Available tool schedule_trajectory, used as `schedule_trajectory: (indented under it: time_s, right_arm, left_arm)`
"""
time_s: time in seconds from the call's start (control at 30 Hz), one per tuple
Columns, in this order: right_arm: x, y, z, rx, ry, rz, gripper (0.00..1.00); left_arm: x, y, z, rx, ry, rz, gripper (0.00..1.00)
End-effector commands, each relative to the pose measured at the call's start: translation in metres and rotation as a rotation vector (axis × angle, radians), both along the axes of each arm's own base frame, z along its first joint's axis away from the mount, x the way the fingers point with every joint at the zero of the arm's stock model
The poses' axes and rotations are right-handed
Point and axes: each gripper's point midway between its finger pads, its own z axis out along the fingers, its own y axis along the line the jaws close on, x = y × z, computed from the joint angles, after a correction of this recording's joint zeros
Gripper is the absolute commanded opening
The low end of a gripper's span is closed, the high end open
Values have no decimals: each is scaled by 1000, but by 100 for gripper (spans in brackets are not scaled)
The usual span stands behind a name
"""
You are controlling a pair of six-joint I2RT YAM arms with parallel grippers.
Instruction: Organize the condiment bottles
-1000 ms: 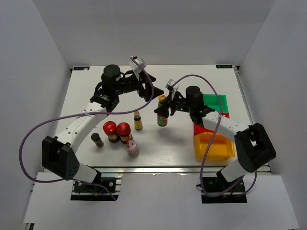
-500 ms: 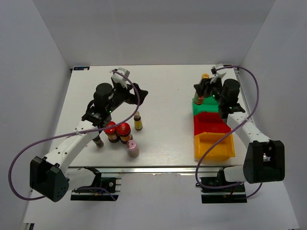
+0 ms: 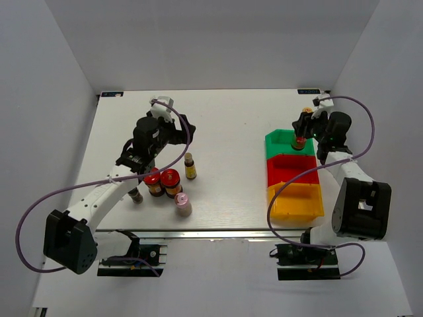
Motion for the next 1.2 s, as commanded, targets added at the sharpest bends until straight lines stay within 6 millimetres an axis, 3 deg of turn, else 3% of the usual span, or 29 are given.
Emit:
schedule_trajectory:
  time_s: [0.0, 0.2, 0.4, 0.7, 0.93, 1.17]
  right_arm:
    - [12, 7, 48, -44, -217, 59, 4]
    - [15, 5, 19, -67, -200, 76, 4]
    - [7, 2, -6, -52, -193, 47, 16]
    - [2, -10, -15, -68, -219, -31, 25]
    - [0, -14, -16, -62, -219, -63, 57]
    - [-3, -7, 2, -34, -234, -36, 80]
  left_arm:
    - [5, 7, -7, -5, 18, 36, 98]
    - [10, 12, -16, 0, 48, 48, 98]
    - [9, 12, -16, -3, 47, 41, 98]
    - [7, 13, -15, -8, 53, 42, 98]
    - [4, 14, -14, -12, 53, 43, 98]
    - [2, 17, -15, -6, 64, 56, 98]
